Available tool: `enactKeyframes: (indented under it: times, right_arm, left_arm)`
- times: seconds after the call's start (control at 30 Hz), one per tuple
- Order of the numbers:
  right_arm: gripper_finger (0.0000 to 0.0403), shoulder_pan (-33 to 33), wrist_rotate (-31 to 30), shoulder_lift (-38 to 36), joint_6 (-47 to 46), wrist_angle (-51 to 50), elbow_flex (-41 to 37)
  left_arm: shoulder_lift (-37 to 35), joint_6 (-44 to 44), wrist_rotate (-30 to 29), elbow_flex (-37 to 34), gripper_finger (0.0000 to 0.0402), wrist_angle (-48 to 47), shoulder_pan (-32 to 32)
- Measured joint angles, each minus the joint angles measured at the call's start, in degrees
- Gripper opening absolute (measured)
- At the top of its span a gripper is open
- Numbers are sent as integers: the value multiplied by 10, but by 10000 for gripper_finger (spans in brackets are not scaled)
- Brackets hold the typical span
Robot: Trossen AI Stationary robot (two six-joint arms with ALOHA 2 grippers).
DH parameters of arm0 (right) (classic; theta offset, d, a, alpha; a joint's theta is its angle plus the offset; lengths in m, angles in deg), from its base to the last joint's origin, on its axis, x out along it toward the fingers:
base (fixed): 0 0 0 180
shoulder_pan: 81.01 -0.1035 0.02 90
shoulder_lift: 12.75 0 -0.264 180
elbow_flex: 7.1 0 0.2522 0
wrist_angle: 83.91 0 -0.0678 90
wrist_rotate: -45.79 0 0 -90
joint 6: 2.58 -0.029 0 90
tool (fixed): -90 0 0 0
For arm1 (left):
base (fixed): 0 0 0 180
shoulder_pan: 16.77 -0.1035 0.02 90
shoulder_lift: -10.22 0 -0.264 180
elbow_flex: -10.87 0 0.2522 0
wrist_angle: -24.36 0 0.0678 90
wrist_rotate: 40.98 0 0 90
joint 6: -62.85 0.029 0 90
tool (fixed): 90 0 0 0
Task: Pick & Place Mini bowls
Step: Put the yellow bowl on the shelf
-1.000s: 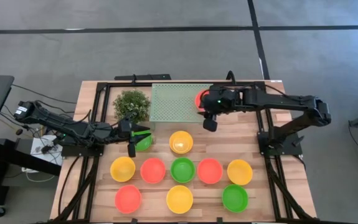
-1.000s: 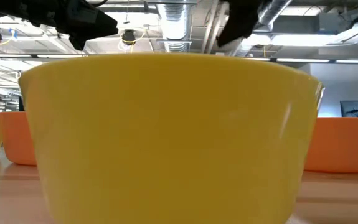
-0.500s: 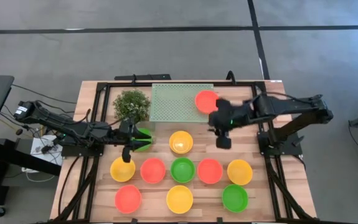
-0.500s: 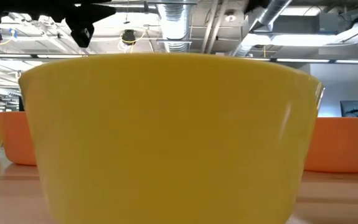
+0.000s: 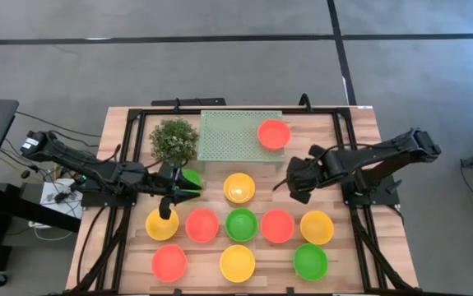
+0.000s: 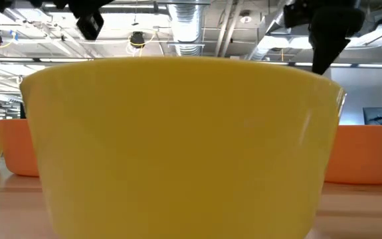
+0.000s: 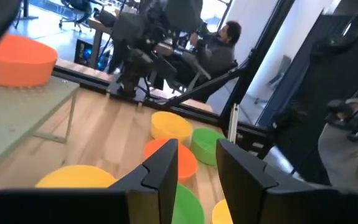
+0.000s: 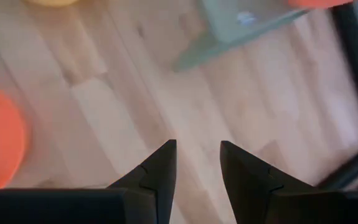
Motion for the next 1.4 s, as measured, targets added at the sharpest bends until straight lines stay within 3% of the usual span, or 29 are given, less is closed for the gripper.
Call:
enactKeyframes:
  times: [0.27,0.5,0.7,1.07,1.4]
  right_arm:
    - [118,-38,-8,-125,45,82,-31]
    - [118,-67,3,-264,61,376,-252]
    - [118,-68,32,-310,63,529,-375]
    - [118,-57,61,-315,85,549,-384]
    - [118,-57,62,-315,95,545,-383]
  left_arm:
    - [82,53,-11,138,111,-209,-11]
    - [161,193,-10,171,111,-233,-25]
    - [242,204,39,171,111,-233,-48]
    - [363,245,137,254,111,-254,-103]
    - [426,288,140,287,111,-298,-140]
